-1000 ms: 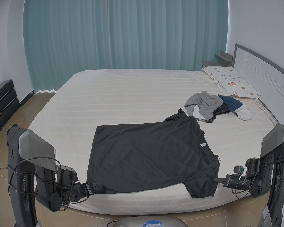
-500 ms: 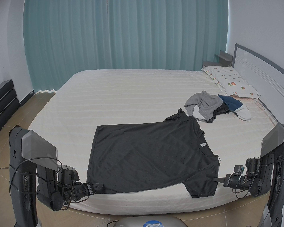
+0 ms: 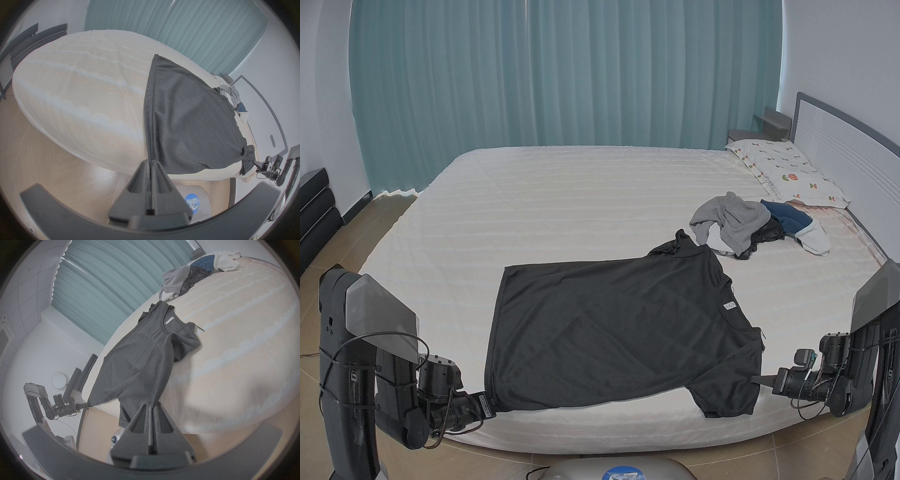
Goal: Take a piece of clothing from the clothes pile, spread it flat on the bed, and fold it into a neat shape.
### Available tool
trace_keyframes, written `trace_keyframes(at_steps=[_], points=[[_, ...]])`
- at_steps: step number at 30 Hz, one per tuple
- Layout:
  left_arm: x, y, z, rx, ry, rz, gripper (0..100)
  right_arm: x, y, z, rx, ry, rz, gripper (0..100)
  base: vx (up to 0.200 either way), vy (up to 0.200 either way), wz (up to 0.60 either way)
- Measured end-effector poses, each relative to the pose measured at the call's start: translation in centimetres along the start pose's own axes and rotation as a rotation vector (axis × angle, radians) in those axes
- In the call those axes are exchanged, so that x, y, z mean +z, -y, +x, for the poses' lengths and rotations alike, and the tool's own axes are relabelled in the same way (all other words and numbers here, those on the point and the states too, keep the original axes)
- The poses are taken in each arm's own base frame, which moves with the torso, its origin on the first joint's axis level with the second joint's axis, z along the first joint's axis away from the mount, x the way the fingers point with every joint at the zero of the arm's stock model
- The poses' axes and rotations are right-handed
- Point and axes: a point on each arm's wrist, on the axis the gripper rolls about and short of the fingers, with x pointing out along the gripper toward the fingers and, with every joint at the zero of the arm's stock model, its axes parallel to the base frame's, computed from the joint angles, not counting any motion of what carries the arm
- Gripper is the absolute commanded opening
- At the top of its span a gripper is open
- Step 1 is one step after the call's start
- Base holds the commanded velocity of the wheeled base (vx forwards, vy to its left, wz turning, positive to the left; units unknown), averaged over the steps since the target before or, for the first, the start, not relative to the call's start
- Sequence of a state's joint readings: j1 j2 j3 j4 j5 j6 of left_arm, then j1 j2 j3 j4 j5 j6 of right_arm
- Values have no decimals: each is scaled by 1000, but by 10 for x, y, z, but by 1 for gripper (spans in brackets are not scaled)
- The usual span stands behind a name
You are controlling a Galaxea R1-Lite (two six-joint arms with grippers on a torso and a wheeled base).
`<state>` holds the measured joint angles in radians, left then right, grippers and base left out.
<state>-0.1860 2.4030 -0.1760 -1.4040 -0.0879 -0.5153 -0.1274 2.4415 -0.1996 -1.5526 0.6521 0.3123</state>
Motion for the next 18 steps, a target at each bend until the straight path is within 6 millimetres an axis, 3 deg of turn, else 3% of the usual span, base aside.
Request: trace_keyframes(at_steps=[9, 18], points=[[12, -6, -8, -6, 82, -33, 0, 0, -8, -18, 1, 6, -18, 0, 0, 0, 0], [16, -11, -20, -2, 124, -43, 0, -9, -9, -34, 8, -21, -154, 0, 0, 0, 0]])
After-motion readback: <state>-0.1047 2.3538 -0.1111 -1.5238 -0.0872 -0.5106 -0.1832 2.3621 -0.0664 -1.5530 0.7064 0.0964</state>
